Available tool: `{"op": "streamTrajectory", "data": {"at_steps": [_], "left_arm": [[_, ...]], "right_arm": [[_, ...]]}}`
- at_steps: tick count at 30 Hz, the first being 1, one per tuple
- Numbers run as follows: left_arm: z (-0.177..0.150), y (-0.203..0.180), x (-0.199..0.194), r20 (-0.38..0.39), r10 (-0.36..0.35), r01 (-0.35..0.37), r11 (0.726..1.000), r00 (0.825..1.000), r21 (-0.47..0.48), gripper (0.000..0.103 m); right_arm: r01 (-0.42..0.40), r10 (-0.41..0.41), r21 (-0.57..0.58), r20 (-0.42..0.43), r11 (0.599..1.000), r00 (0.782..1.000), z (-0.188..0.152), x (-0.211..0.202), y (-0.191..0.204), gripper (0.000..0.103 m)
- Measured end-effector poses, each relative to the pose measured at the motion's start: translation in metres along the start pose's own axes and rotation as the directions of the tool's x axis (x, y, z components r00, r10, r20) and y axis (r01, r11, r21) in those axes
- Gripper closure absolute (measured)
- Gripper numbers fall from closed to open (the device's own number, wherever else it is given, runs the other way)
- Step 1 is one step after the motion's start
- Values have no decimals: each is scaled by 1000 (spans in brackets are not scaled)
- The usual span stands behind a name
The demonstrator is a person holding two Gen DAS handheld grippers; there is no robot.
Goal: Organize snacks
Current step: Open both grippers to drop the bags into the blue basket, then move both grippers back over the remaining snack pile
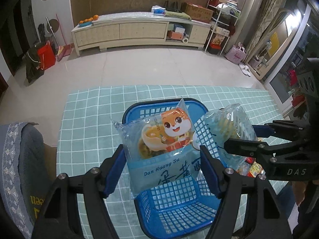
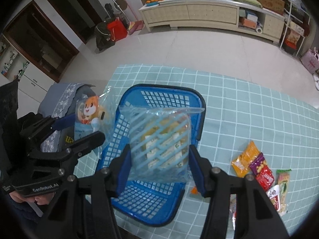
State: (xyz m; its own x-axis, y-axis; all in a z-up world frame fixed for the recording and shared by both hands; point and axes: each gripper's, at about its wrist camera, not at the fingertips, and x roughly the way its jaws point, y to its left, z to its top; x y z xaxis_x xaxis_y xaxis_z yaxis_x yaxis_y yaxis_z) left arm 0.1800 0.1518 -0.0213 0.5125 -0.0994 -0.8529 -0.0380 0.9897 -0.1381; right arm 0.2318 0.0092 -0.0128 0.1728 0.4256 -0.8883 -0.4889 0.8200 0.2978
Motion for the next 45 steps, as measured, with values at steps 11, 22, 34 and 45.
{"op": "streamTrajectory", "data": {"at_steps": [11, 22, 34, 45], "left_arm": [[15, 13, 36, -64, -13, 13, 1000, 998, 0, 33], [26, 18, 48, -74, -43, 43, 999, 996, -13, 33], [19, 14, 40, -68, 25, -23, 1000, 997, 21, 32], [13, 1, 10, -29, 22, -22, 1000, 999, 6, 32]], "right_arm": [[18, -18, 10, -52, 1000, 998, 25, 31, -6, 43], [34, -33, 20, -67, 999, 997, 36, 47, -15, 40], [119, -119, 31, -17, 992, 993, 34, 28, -23, 15], [89, -89, 58, -5, 994, 996, 13, -5, -28, 15]]}}
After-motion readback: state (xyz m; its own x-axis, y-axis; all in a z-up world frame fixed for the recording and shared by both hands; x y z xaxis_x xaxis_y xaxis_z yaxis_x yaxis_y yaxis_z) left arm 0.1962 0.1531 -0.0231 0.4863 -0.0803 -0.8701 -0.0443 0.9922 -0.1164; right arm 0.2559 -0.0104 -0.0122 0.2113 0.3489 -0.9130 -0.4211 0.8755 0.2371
